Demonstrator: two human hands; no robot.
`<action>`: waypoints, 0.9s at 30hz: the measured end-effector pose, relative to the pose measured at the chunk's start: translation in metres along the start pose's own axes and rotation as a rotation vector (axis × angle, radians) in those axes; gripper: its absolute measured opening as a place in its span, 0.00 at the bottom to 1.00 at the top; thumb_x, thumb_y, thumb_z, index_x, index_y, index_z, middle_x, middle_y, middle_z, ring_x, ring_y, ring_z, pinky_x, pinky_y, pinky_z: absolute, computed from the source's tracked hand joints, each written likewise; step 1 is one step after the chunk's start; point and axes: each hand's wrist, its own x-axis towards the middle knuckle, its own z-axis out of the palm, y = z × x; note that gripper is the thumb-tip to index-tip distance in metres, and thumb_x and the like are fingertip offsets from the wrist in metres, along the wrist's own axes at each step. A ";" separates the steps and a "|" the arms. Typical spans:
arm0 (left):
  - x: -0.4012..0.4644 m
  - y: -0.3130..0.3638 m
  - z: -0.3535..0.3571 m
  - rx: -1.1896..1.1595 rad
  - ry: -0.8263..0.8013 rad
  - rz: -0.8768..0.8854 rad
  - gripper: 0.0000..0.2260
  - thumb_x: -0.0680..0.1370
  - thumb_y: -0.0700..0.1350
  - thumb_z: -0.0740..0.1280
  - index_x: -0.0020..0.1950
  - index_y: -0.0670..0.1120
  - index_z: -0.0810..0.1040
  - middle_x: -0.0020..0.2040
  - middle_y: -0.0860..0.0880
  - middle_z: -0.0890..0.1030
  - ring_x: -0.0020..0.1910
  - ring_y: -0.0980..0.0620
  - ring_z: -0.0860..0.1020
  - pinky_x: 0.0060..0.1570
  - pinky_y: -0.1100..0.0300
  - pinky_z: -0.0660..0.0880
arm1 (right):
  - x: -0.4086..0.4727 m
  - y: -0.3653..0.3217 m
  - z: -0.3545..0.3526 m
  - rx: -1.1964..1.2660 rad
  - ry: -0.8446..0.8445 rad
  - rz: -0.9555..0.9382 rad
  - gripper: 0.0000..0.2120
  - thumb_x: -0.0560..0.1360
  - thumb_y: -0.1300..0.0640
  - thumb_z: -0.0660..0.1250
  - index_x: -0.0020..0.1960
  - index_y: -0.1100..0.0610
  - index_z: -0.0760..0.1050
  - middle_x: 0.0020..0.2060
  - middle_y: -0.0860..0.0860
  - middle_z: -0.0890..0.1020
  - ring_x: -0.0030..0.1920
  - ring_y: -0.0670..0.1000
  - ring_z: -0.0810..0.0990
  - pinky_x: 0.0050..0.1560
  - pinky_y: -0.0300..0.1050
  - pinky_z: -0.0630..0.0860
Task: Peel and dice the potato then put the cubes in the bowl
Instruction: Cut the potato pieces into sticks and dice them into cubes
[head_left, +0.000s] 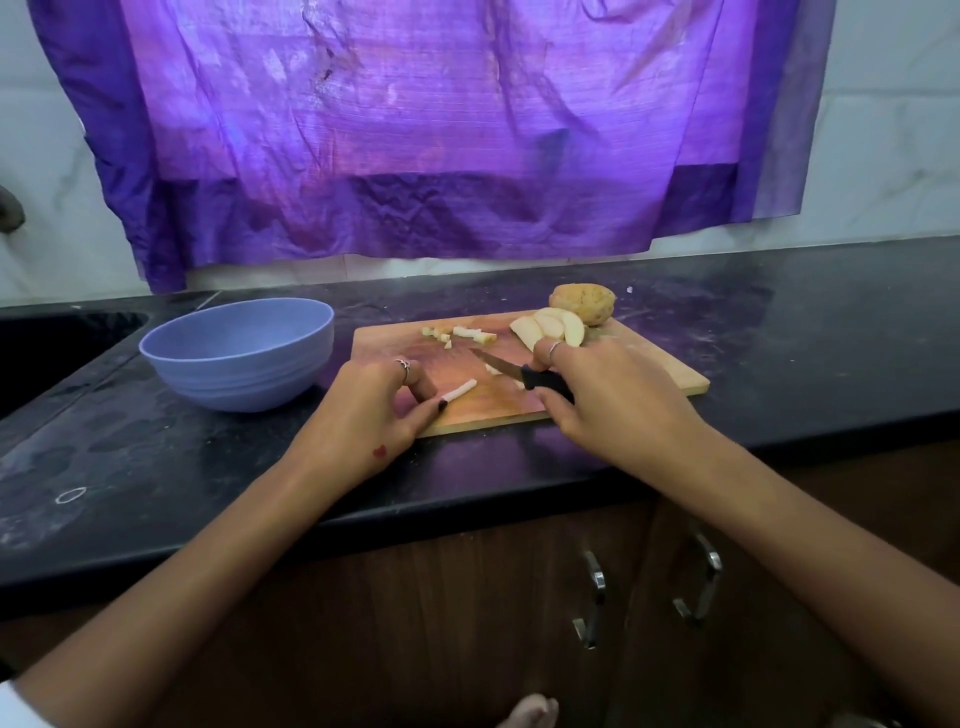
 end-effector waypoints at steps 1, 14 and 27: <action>0.000 -0.001 0.000 0.001 0.000 0.001 0.03 0.76 0.47 0.70 0.46 0.49 0.82 0.45 0.53 0.83 0.43 0.59 0.78 0.45 0.62 0.74 | 0.000 0.002 -0.001 0.045 0.023 0.034 0.11 0.78 0.50 0.63 0.60 0.50 0.72 0.43 0.49 0.74 0.46 0.51 0.73 0.40 0.43 0.65; 0.000 0.000 0.002 0.027 0.022 0.022 0.03 0.76 0.47 0.70 0.47 0.50 0.83 0.42 0.55 0.80 0.36 0.62 0.75 0.36 0.70 0.67 | -0.003 0.000 0.006 0.211 -0.056 0.012 0.12 0.76 0.50 0.66 0.59 0.48 0.74 0.41 0.47 0.75 0.41 0.48 0.72 0.37 0.42 0.67; 0.000 0.001 0.000 0.022 -0.002 -0.006 0.04 0.76 0.48 0.70 0.48 0.50 0.83 0.48 0.52 0.83 0.46 0.56 0.78 0.49 0.53 0.76 | -0.007 -0.008 0.000 0.107 0.051 -0.043 0.12 0.78 0.51 0.63 0.61 0.50 0.72 0.38 0.48 0.72 0.40 0.52 0.73 0.32 0.43 0.61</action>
